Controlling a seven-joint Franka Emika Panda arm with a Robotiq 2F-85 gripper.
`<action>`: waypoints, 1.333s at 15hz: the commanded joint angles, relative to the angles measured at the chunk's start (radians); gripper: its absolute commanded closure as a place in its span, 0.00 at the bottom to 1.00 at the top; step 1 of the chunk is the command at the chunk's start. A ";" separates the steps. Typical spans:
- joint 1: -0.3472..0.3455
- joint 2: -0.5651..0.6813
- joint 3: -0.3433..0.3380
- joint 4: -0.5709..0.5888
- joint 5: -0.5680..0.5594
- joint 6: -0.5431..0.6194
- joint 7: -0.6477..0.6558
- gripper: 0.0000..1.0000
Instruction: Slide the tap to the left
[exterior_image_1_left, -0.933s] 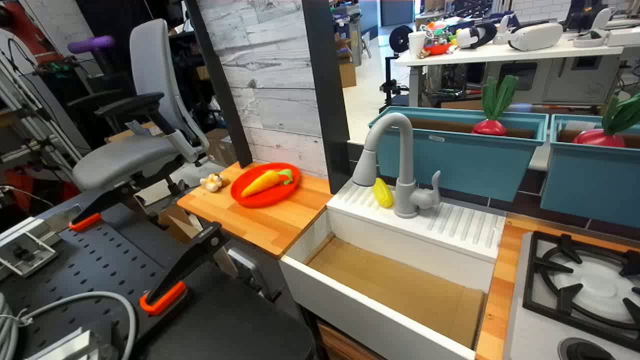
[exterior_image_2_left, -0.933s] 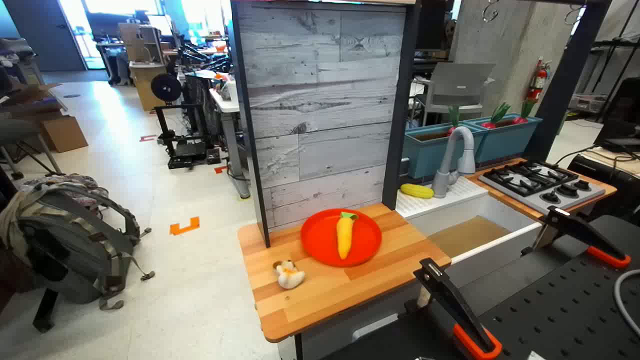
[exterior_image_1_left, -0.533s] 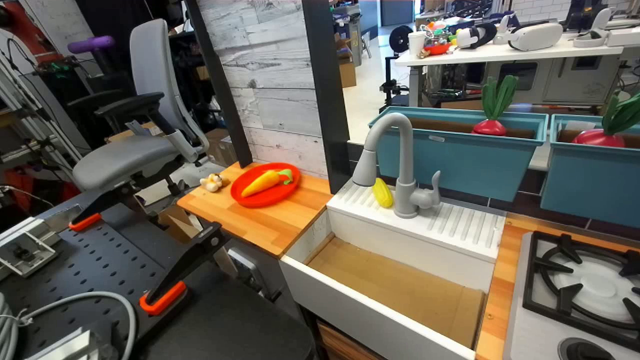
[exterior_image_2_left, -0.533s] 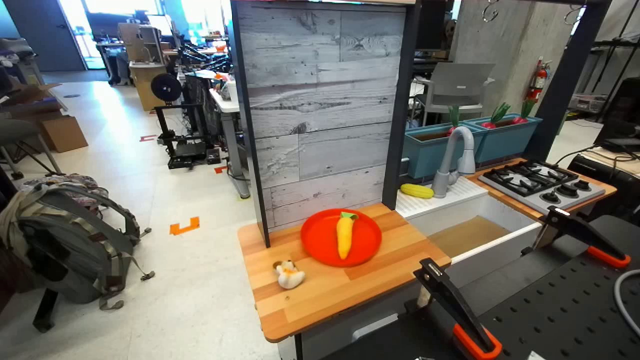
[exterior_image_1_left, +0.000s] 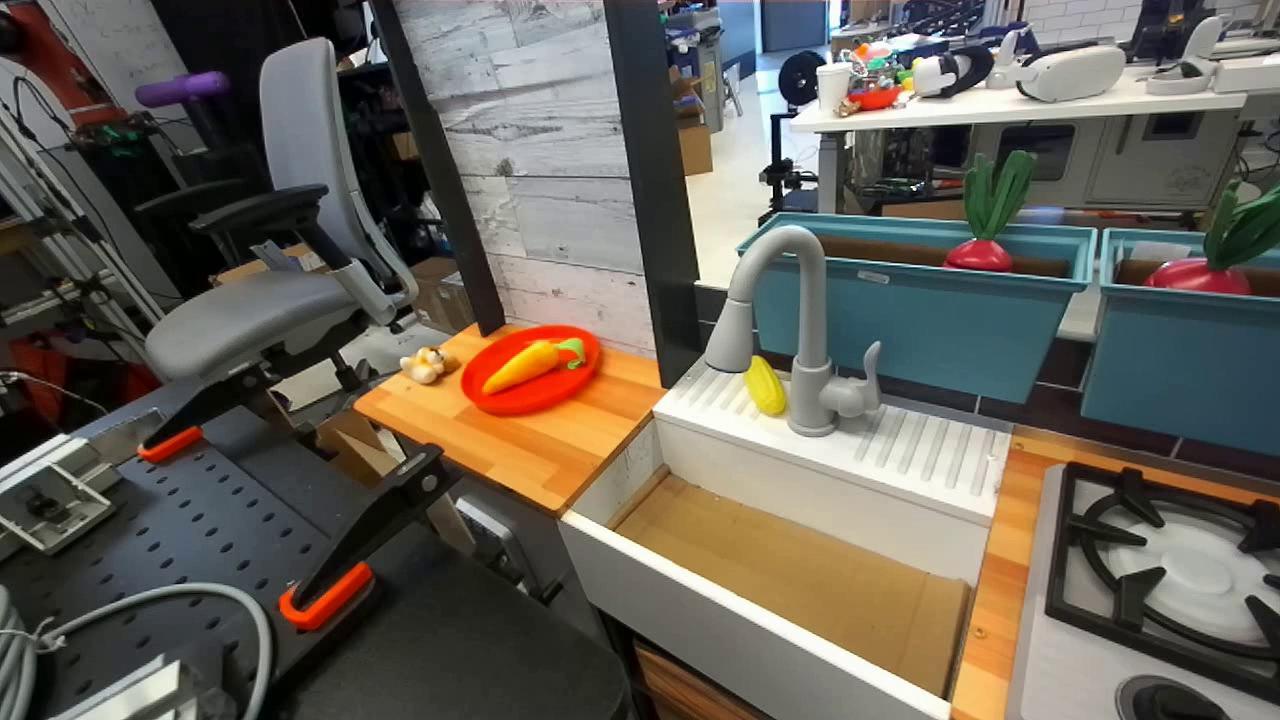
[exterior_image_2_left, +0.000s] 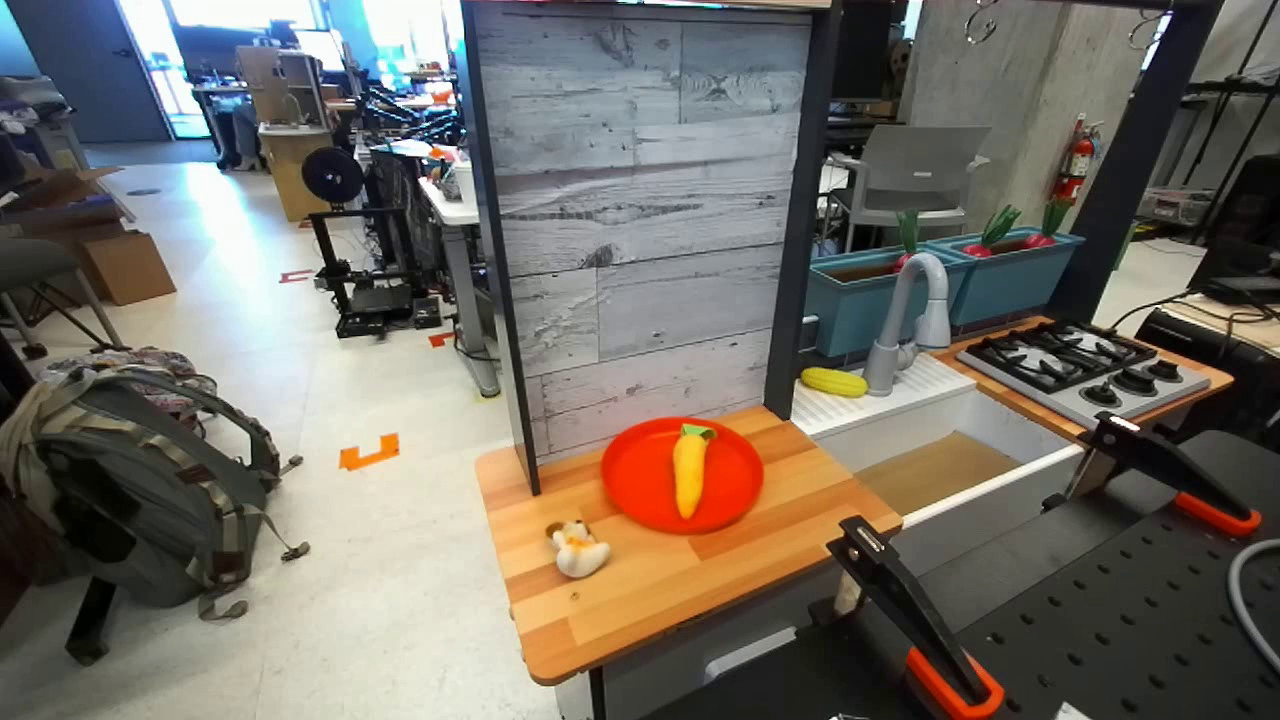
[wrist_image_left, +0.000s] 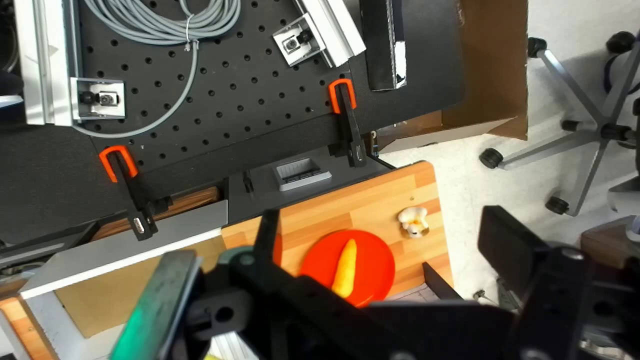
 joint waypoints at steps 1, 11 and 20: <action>-0.010 0.000 0.009 0.002 0.006 -0.004 -0.006 0.00; -0.010 0.000 0.009 0.002 0.006 -0.004 -0.006 0.00; -0.064 0.211 0.002 0.090 -0.045 0.208 -0.014 0.00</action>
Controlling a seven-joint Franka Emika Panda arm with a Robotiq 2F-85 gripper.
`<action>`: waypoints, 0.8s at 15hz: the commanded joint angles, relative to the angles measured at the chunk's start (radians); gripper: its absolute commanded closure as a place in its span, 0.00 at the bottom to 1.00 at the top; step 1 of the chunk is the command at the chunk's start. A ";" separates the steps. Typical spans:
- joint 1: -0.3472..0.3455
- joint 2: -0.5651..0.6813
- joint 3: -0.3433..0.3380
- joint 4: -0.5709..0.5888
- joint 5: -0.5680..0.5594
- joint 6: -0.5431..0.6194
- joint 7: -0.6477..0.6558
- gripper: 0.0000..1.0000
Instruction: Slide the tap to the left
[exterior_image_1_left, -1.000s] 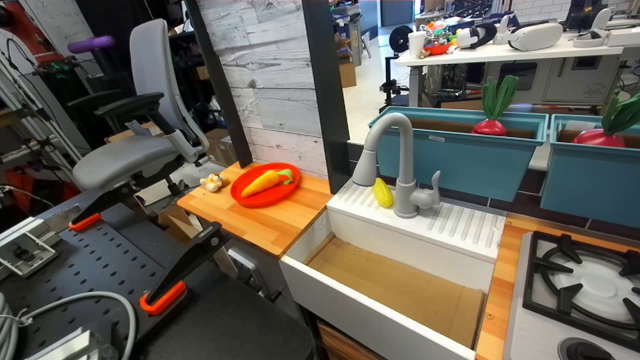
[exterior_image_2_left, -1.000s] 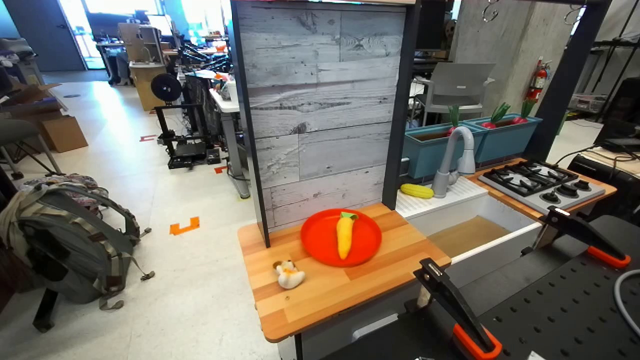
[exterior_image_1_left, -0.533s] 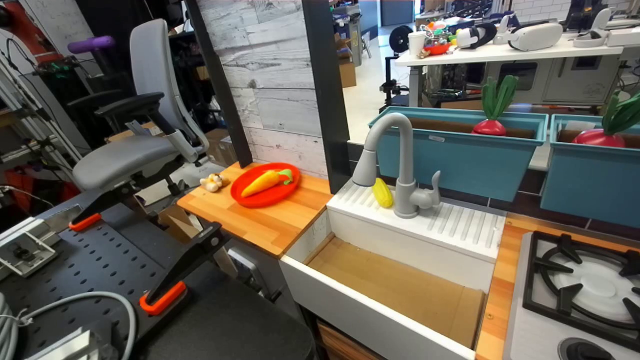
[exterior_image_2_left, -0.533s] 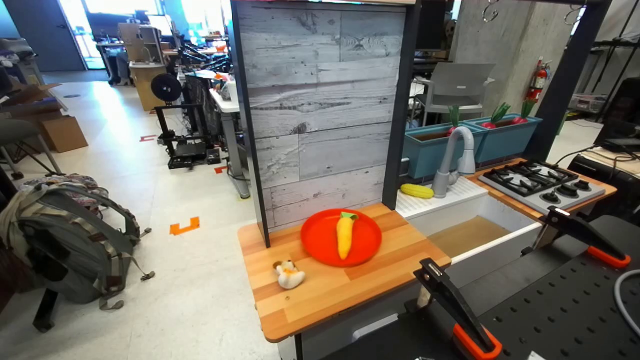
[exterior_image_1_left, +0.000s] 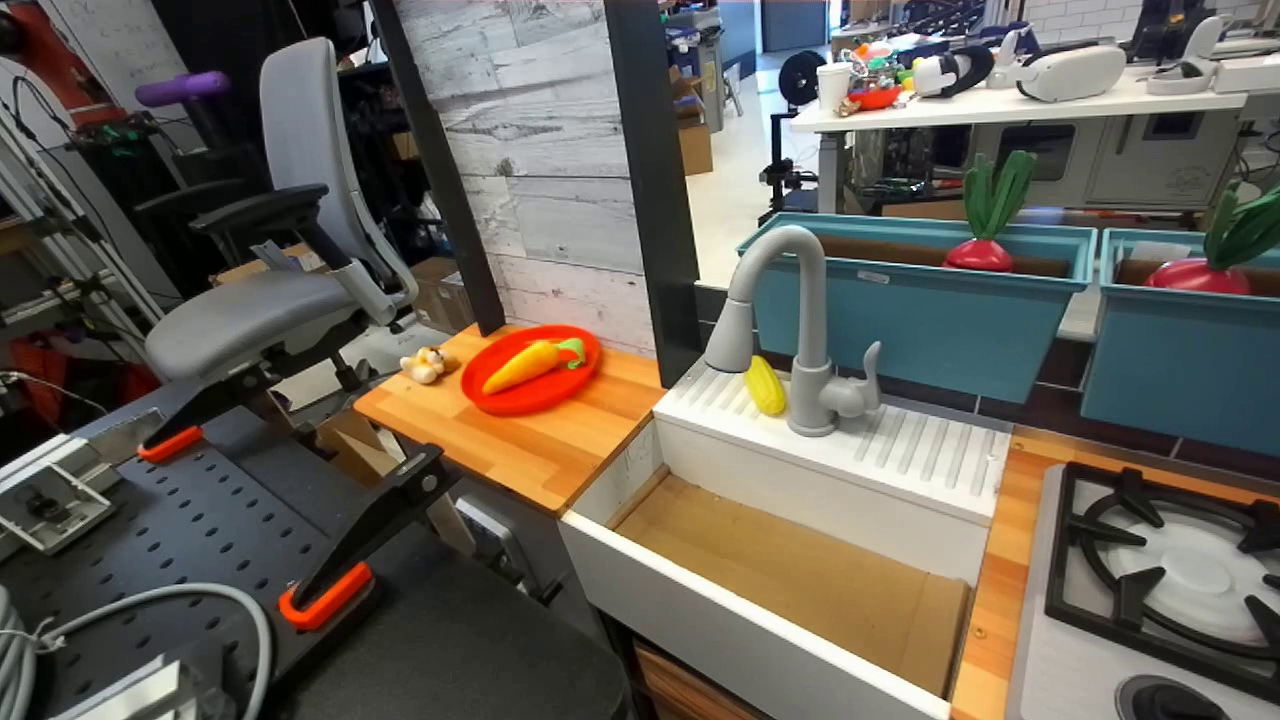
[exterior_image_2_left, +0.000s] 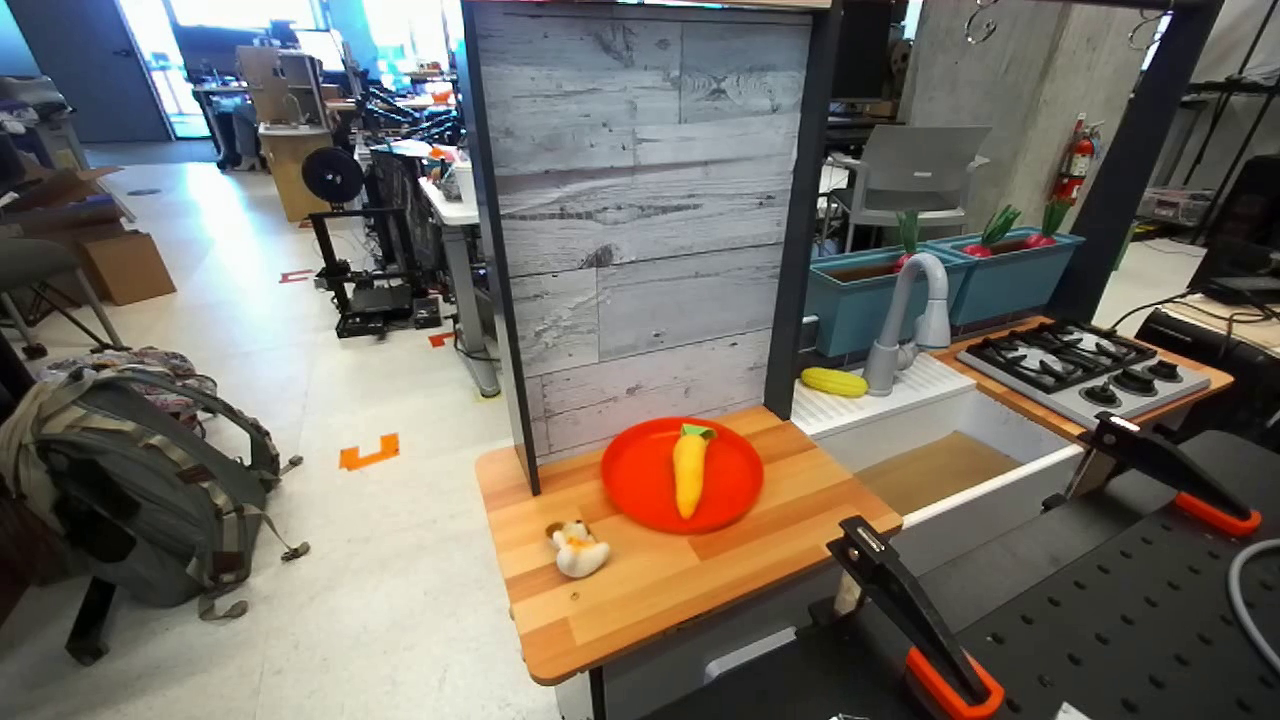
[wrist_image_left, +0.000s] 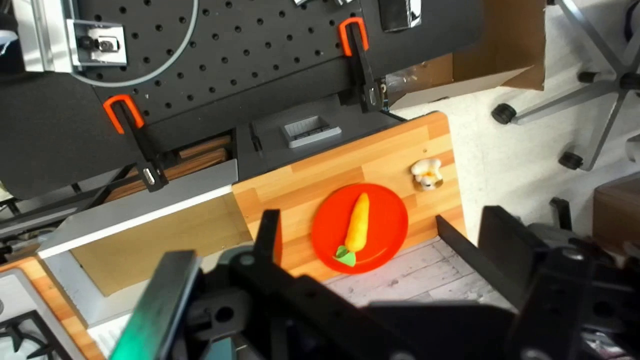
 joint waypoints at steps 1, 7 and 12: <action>-0.033 0.178 0.000 0.088 -0.030 0.111 -0.005 0.00; -0.077 0.461 -0.045 0.290 -0.074 0.194 -0.027 0.00; -0.105 0.661 -0.111 0.467 -0.090 0.147 -0.104 0.00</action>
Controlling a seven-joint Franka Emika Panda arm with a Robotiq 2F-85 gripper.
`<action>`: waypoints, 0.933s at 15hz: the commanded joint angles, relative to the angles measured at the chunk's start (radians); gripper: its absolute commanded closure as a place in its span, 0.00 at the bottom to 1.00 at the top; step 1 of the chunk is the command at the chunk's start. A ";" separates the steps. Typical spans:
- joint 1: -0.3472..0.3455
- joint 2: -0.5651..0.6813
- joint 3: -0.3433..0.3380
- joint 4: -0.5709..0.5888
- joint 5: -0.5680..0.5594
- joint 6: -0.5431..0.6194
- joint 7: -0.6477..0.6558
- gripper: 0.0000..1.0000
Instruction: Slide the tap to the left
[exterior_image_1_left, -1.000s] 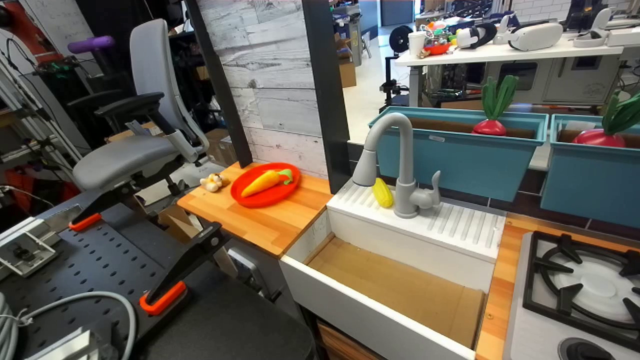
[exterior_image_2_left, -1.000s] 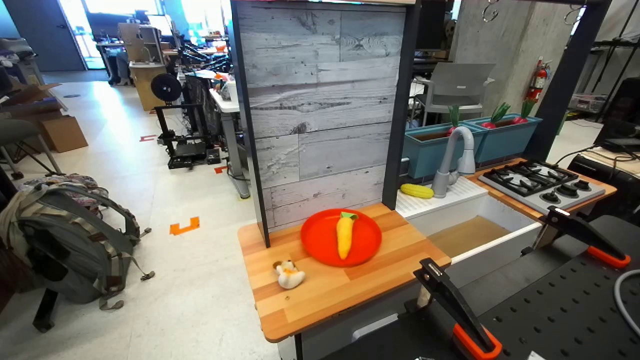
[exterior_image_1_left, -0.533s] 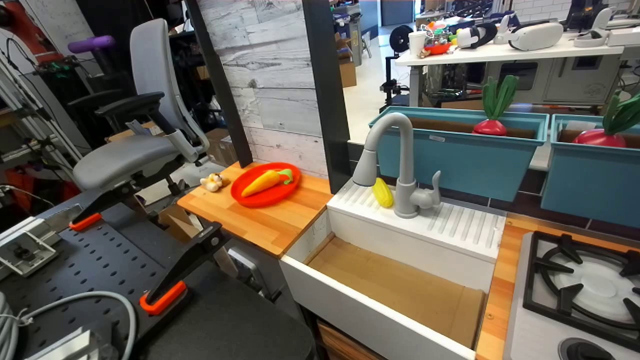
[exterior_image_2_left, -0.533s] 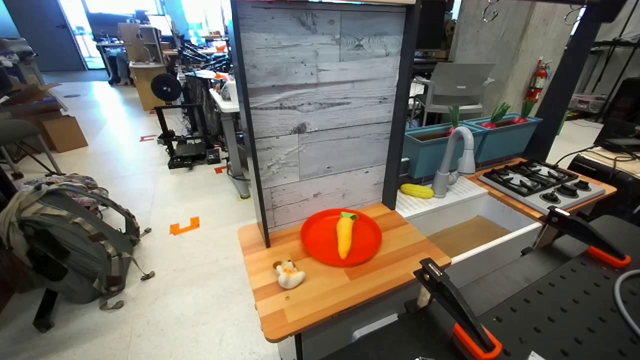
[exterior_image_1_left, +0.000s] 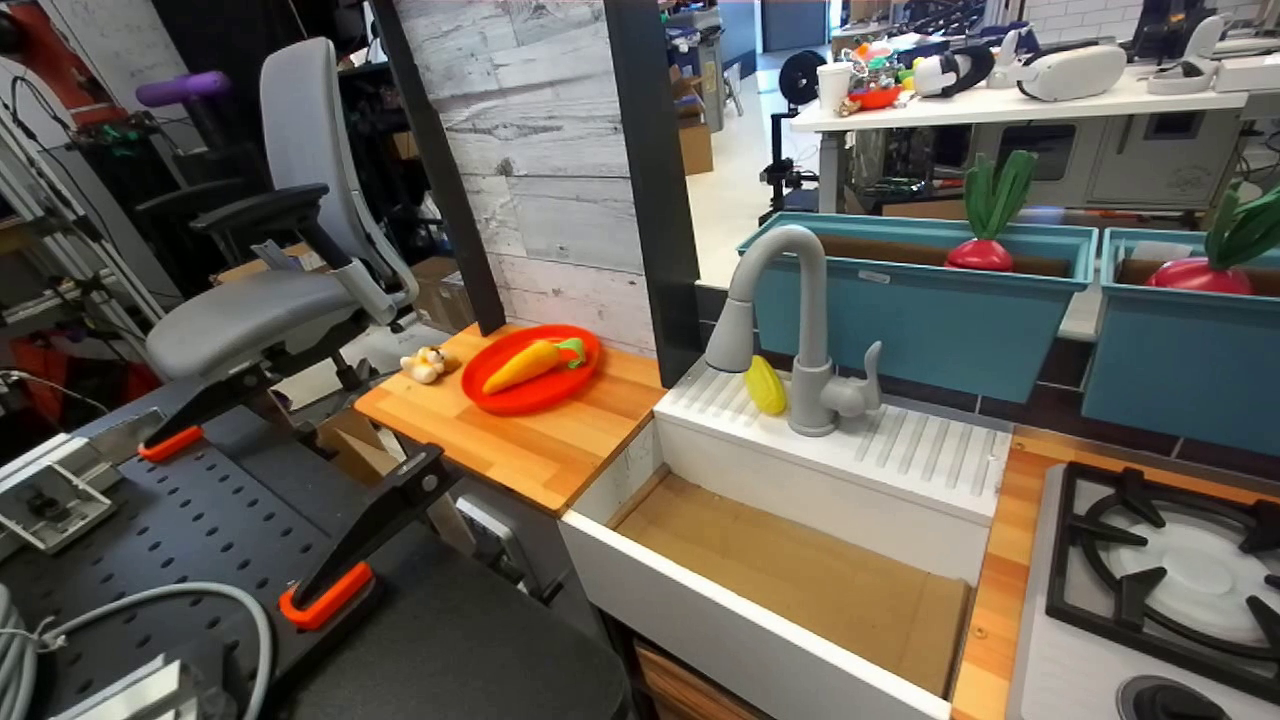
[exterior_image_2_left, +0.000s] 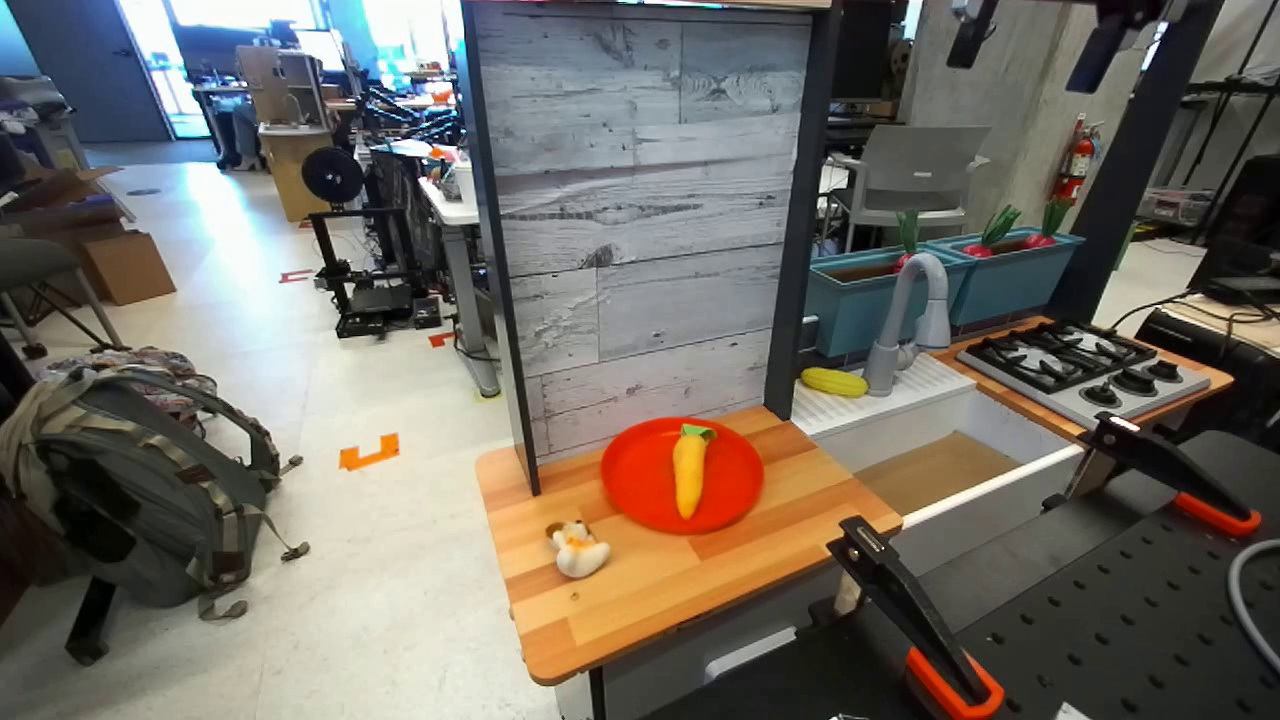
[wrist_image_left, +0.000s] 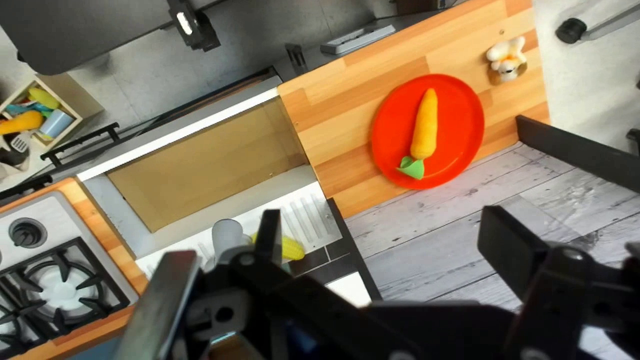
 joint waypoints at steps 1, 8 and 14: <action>-0.025 0.163 -0.043 0.153 -0.015 -0.039 -0.070 0.00; -0.083 0.413 -0.073 0.346 0.020 -0.001 -0.213 0.00; -0.126 0.620 -0.055 0.500 0.026 0.022 -0.222 0.00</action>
